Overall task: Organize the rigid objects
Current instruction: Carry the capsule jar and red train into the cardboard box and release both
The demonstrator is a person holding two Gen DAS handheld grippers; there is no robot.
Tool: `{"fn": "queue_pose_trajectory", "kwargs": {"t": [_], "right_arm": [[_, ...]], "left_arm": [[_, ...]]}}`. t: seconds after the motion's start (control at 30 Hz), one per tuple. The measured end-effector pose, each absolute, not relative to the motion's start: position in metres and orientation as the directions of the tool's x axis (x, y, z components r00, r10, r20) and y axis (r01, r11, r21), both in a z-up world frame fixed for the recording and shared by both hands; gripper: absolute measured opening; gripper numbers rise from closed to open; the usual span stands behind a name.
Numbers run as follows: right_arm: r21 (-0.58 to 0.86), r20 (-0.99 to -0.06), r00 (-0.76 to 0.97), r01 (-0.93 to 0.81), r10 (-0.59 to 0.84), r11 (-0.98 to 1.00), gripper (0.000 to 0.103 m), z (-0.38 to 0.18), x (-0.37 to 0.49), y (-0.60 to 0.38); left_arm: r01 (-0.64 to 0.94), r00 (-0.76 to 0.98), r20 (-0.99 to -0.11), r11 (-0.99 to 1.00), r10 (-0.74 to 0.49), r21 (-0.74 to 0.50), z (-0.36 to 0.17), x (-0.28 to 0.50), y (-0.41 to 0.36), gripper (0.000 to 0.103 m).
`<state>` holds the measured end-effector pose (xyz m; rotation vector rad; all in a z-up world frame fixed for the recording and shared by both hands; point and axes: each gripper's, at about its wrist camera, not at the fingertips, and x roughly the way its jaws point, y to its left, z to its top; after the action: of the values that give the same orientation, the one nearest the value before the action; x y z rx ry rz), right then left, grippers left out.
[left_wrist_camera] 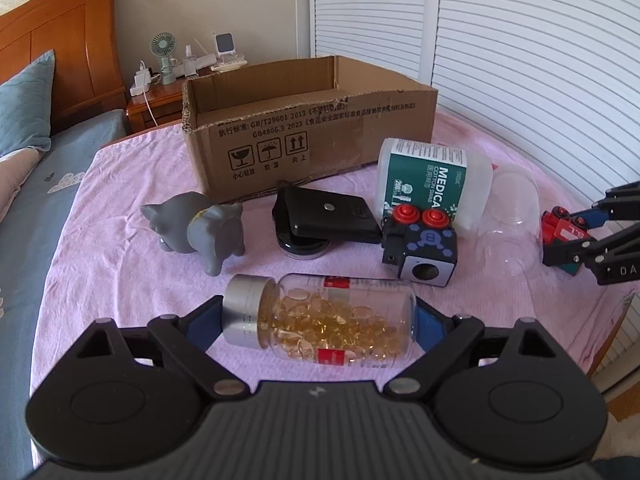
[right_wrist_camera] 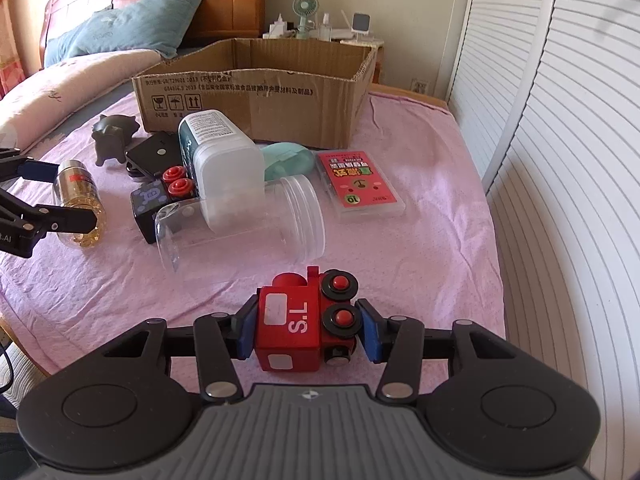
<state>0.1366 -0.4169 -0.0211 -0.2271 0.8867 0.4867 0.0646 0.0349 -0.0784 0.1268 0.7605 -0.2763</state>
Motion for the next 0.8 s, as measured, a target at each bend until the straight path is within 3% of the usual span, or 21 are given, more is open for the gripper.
{"fn": "queue_pose_trajectory", "kwargs": {"t": [0.37,0.8], "right_arm": [[-0.015,-0.784,0.53,-0.538,0.324,0.843,0.054,0.021,0.143,-0.419],[0.001,-0.683,0.591,-0.586,0.428,0.811,0.054,0.087,0.196,-0.394]], "left_arm": [[0.4,0.631,-0.736,0.916,-0.243,0.04,-0.041,0.07,0.041,0.093],[0.416,0.706,-0.657,0.906,-0.264,0.083,0.029,0.166,0.026,0.093]]}}
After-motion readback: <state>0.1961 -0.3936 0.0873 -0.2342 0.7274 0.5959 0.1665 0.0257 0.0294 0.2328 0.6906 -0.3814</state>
